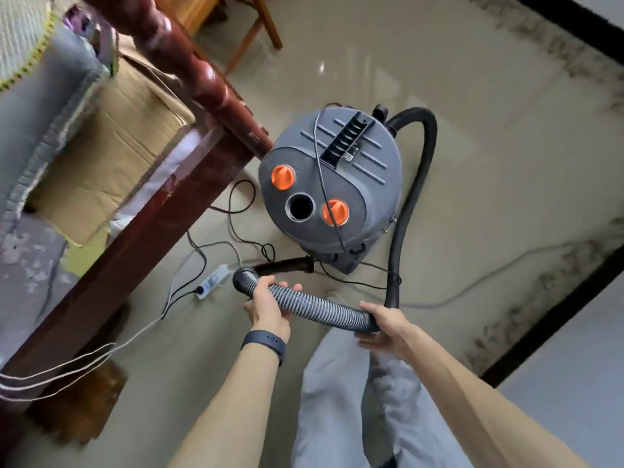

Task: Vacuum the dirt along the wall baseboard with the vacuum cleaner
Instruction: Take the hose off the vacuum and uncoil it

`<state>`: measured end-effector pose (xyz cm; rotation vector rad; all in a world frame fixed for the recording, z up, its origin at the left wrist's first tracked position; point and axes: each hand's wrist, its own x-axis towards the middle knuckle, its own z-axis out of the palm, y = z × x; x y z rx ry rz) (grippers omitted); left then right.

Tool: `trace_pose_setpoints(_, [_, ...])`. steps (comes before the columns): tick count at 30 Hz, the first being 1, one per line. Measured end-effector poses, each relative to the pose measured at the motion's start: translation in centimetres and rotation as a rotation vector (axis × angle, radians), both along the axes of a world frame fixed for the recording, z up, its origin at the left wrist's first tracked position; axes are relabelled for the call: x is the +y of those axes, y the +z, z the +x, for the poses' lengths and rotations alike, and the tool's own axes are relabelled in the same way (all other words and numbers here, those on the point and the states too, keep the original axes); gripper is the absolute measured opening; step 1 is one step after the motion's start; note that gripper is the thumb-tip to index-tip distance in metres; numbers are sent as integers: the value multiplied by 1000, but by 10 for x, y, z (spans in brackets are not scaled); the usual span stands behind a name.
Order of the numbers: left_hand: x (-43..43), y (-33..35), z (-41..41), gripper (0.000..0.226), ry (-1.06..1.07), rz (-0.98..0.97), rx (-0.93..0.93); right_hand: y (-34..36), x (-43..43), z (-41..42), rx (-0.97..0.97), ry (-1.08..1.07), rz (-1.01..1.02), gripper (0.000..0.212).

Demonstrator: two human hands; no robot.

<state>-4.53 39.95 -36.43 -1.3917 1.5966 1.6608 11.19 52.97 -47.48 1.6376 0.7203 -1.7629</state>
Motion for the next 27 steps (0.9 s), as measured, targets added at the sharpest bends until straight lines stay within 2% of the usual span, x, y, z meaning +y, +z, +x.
trace_pose_setpoints(2, [-1, -25, -2, 30, -25, -49, -4, -28, 0, 3, -23, 95, 72, 47])
trace_pose_setpoints(4, [-1, -52, -8, 29, -71, -133, -3, -61, 11, 7, -31, 252, 241, 44])
trace_pose_setpoints(7, [2, -88, -27, 28, -127, -243, -27, -109, 35, 11, 64, 333, 450, 34])
trace_pose_setpoints(8, [3, -98, -34, 29, -127, -268, -37, -122, 44, 10, 110, 368, 495, 46])
trace_pose_setpoints(10, [5, -113, -51, 33, -117, -326, -45, -140, 57, 1, 196, 478, 529, 83])
trace_pose_setpoints(12, [4, -123, -65, 34, -168, -432, -45, -152, 66, -15, 234, 660, 553, 98])
trace_pose_setpoints(13, [4, -126, -72, 37, -202, -464, -36, -158, 68, -24, 266, 772, 574, 94])
trace_pose_setpoints(16, [3, -129, -86, 49, -249, -507, -25, -150, 60, -49, 453, 1166, 548, 48])
trace_pose_setpoints(18, [4, -125, -90, 54, -233, -507, -10, -132, 40, -45, 497, 1262, 617, 49])
trace_pose_setpoints(20, [7, -116, -93, 54, -188, -479, 19, -107, 19, -26, 408, 1028, 755, 39])
trace_pose_setpoints(22, [9, -105, -95, 53, -127, -454, 32, -83, -4, -3, 331, 698, 757, 28])
trace_pose_setpoints(24, [7, -97, -96, 55, -72, -433, 10, -54, -29, 5, 324, 270, 545, 33])
trace_pose_setpoints(26, [7, -87, -86, 53, -57, -389, -42, -35, -48, -1, 263, -205, 227, 41])
trace_pose_setpoints(27, [8, -81, -76, 50, -60, -359, -71, -28, -53, -7, 220, -397, 110, 35])
